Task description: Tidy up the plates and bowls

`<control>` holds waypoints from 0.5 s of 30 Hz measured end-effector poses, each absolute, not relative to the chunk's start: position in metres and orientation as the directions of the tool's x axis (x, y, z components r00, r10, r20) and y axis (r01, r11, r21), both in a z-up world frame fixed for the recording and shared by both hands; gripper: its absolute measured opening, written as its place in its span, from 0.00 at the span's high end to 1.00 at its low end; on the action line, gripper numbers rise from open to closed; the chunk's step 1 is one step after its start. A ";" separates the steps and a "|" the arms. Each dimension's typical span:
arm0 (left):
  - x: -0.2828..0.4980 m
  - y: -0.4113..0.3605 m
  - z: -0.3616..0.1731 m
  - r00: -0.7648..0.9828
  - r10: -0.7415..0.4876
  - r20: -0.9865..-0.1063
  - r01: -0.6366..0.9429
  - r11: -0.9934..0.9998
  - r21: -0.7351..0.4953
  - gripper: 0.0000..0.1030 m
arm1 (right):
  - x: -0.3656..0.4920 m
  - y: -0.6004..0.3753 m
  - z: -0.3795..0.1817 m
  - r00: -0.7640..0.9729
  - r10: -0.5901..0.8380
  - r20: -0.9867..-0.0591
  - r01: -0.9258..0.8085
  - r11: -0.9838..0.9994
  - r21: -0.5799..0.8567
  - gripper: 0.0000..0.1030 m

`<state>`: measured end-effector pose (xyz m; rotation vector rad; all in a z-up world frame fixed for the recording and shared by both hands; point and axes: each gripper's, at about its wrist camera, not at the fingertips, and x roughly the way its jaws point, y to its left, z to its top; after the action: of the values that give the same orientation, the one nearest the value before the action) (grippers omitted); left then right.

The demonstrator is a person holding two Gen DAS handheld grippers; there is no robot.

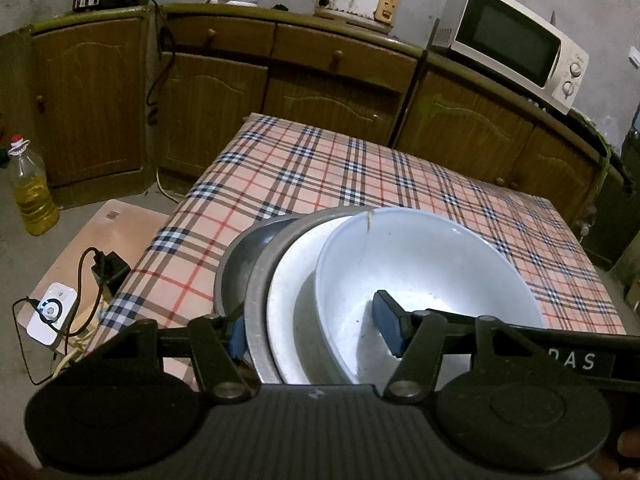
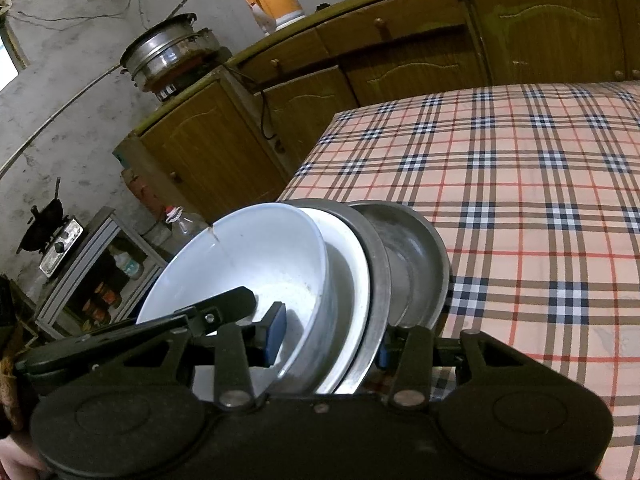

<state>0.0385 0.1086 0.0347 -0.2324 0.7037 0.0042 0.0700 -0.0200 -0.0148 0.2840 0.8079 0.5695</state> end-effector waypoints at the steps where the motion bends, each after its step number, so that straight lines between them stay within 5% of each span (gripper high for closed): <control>1: 0.039 0.109 0.034 0.763 -0.074 -0.642 -0.082 0.974 -0.211 0.40 | 0.071 -0.020 -0.016 0.553 0.579 -0.600 -0.368 0.815 0.447 0.48; 15: 0.048 0.110 0.027 0.755 -0.078 -0.651 -0.083 0.974 -0.212 0.40 | 0.080 -0.017 -0.022 0.547 0.572 -0.611 -0.356 0.820 0.449 0.48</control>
<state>0.0478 0.1097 0.0273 -0.2349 0.7170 0.0025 0.0798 -0.0166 -0.0221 0.2870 0.8239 0.5590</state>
